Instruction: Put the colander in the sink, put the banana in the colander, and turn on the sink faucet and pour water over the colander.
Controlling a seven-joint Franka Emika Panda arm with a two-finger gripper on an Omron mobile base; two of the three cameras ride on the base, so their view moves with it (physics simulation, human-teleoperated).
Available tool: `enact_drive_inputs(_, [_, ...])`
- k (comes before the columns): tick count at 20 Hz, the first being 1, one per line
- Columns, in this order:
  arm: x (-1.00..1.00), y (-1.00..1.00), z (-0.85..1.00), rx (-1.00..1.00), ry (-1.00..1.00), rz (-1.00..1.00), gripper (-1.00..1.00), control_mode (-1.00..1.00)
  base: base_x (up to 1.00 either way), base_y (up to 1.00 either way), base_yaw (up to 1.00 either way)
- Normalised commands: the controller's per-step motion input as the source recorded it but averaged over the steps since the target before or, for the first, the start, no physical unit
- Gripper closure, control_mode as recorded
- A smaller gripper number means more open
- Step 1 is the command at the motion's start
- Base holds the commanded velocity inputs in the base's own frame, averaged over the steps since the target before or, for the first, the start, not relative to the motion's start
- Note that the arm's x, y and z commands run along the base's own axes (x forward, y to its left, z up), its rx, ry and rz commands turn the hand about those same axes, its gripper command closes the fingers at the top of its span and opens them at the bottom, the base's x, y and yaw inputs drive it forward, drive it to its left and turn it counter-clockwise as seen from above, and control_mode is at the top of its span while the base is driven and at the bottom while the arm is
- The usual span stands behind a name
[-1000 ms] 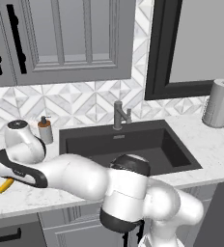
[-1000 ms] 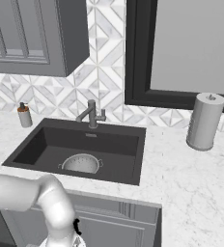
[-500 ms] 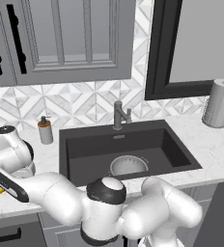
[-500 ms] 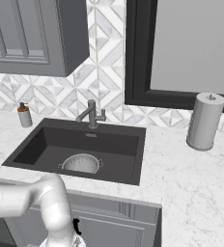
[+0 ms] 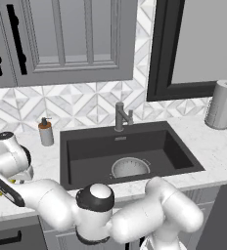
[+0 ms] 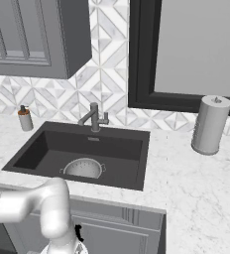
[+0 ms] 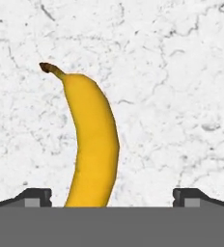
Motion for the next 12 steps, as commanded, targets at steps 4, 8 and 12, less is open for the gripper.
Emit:
enact_drive_inputs(4, [0.4,0.38,-0.21,0.0,0.02,0.0,-1.0,-1.0,0.0,0.0,0.0])
enact_drive_inputs(8, [0.19,0.34,-0.3,-0.03,0.05,0.0,-1.0,-1.0,0.0,0.0,0.0])
enact_drive_inputs(12, [0.03,0.23,-0.38,-0.1,0.08,0.0,-1.0,-1.0,0.0,0.0,0.0])
